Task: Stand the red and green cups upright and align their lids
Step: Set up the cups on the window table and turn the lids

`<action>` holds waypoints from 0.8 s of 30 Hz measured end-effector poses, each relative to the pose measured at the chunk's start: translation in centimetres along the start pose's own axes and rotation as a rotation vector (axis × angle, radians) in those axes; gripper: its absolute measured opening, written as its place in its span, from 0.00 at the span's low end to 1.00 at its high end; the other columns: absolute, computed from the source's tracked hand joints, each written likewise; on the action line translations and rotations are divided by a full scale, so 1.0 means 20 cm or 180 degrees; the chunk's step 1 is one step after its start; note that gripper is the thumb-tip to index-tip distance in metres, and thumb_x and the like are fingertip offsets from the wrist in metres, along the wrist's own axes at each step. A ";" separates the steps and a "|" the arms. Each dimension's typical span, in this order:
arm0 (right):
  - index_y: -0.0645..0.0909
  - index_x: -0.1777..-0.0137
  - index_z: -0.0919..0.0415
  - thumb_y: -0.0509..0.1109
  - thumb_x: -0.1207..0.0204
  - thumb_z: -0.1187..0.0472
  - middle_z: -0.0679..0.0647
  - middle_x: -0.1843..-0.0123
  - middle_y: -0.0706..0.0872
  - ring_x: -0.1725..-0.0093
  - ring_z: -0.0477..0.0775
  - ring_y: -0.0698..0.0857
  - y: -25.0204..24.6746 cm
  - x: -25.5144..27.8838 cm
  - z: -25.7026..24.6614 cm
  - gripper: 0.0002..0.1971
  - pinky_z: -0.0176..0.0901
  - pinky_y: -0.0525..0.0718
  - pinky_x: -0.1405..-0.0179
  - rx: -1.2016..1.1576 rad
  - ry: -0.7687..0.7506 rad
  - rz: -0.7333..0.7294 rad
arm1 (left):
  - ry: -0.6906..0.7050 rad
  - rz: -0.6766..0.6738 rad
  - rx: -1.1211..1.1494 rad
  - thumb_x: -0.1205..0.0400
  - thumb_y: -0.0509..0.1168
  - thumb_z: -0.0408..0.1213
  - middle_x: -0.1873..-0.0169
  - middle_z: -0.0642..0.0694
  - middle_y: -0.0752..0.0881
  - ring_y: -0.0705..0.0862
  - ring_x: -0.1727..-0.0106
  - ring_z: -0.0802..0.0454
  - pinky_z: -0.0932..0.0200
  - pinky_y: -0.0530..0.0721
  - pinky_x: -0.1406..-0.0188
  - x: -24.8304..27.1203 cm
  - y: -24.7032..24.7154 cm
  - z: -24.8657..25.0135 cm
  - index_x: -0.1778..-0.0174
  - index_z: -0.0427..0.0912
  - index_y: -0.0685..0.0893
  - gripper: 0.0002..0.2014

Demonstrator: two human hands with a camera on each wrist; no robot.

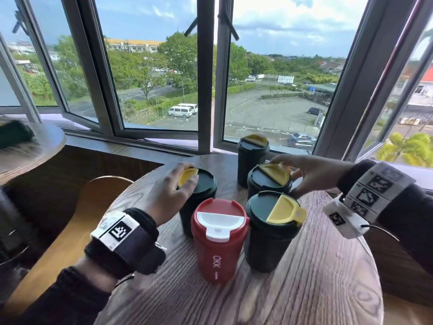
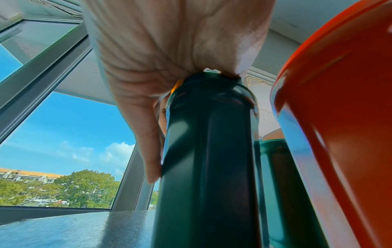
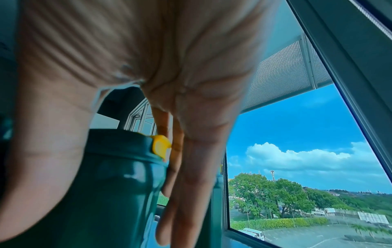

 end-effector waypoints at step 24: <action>0.72 0.33 0.67 0.61 0.19 0.49 0.65 0.40 0.84 0.49 0.64 0.88 -0.28 -0.58 0.01 0.24 0.60 0.87 0.47 0.0767 0.1042 0.0507 | 0.0006 0.0152 -0.0026 0.25 0.56 0.56 0.44 0.59 0.83 0.81 0.42 0.61 0.58 0.78 0.40 0.01 -0.01 0.01 0.36 0.55 0.77 0.22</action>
Point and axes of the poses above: each hand's wrist, its own x-axis away from the middle knuckle, its own y-axis out of the palm, z = x × y, the point moved 7 cm from there along -x, towards the middle knuckle
